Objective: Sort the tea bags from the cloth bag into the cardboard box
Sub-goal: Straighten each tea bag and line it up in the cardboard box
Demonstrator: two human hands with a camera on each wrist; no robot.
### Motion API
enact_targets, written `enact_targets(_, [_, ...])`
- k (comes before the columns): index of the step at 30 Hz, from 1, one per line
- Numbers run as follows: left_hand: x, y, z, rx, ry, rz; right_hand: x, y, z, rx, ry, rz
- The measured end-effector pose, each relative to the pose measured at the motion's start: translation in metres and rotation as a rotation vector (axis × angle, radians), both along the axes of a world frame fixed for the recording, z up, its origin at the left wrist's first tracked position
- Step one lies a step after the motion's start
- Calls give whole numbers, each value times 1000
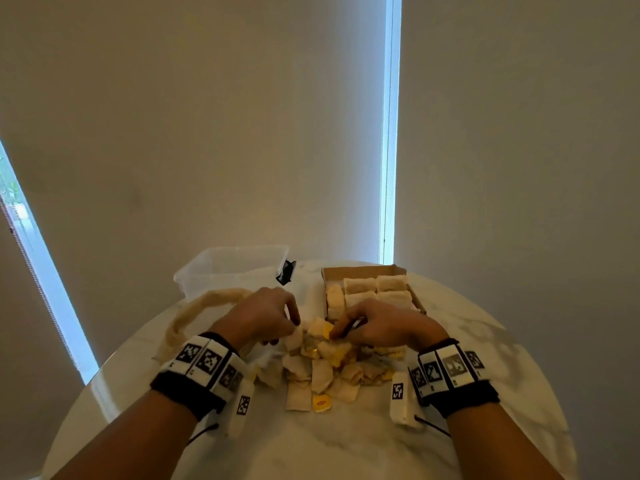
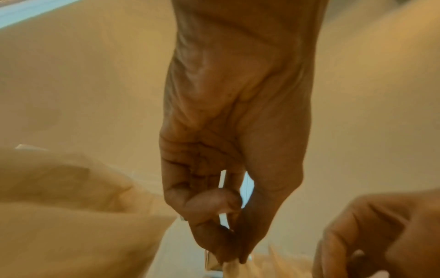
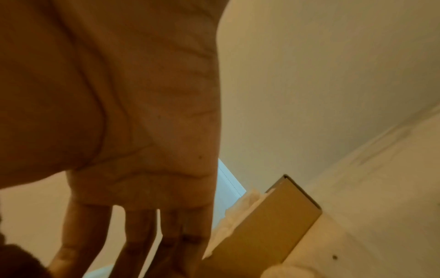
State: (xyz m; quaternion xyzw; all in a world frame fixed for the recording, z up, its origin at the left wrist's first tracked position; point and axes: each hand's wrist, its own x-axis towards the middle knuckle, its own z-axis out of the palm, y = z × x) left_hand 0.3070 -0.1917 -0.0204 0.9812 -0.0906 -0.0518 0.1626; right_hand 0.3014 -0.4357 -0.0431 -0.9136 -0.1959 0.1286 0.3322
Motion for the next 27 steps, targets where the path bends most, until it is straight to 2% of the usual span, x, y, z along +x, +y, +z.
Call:
enact_targets(2, [-2, 3, 9, -111, -19, -39, -1, -1, 3, 12, -68, -26])
enact_targets(4, [-7, 6, 15, -234, -35, -63, 0, -1, 3, 125, -147, -82])
enact_targets(7, [-16, 8, 11, -368, -58, -69, 2, -3, -1, 240, -153, -183])
enact_targets(11, [-23, 12, -3, -286, -25, -102, 3, -5, -10, 14, -73, -198])
enact_targets(14, [-22, 10, -6, -249, 12, -135, 5, 3, -11, -32, -34, -200])
enact_targets(17, [-15, 1, -5, -289, -4, -165, 6, 10, -13, -72, -17, -200])
enact_targets(20, [-7, -12, -7, -432, -41, -158, 7, 10, -14, -31, -33, -196])
enact_targets(24, [1, -18, -18, -694, -79, -80, 3, 8, -6, 155, -100, -151])
enact_targets(27, [3, -16, -24, -834, -97, -35, 4, 6, -7, 226, -84, -151])
